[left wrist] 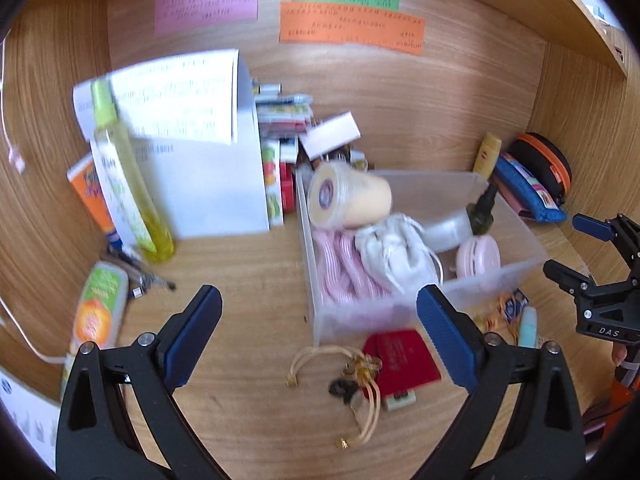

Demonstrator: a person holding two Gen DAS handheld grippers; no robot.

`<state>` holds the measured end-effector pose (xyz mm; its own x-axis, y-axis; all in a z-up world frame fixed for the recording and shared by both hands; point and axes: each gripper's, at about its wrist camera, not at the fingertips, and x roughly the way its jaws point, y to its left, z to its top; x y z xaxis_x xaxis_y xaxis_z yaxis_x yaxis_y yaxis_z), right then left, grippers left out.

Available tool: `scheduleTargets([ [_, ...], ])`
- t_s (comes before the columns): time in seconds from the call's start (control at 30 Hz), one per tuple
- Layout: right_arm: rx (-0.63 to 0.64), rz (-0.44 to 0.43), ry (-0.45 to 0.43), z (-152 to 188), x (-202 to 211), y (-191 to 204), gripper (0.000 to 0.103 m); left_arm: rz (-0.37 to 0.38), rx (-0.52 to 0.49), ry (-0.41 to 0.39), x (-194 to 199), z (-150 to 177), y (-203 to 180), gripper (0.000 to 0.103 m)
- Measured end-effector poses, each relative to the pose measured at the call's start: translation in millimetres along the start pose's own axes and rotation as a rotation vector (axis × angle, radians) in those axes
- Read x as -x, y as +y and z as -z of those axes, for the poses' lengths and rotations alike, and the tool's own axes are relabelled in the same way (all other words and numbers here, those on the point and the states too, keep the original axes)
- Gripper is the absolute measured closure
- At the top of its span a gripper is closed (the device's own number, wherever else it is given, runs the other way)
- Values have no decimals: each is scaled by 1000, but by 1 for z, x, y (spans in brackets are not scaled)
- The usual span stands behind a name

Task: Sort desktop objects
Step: 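Withdraw both open grippers from the box toward the loose desk items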

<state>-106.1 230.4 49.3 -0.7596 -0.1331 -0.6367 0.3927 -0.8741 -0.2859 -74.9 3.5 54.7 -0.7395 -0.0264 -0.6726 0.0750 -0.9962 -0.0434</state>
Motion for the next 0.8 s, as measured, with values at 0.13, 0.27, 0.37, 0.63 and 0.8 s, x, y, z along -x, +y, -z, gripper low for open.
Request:
scheduleTargets([
  [0.13, -32, 13, 29, 18, 4, -9, 22, 28, 17, 35, -1, 12, -2, 4],
  [0.27, -91, -28, 88, 37, 1, -15, 22, 73, 12, 71, -7, 23, -9, 4],
  [0.37, -108, -76, 118, 51, 0, -13, 22, 98, 0, 99, -13, 31, -16, 4],
  [0.63, -66, -182, 149, 69, -1, 8, 22, 147, 31, 204, -37, 47, -22, 4],
  [0.8, -5, -216, 154, 71, -3, 17, 22, 182, 45, 259, -52, 47, -27, 4],
])
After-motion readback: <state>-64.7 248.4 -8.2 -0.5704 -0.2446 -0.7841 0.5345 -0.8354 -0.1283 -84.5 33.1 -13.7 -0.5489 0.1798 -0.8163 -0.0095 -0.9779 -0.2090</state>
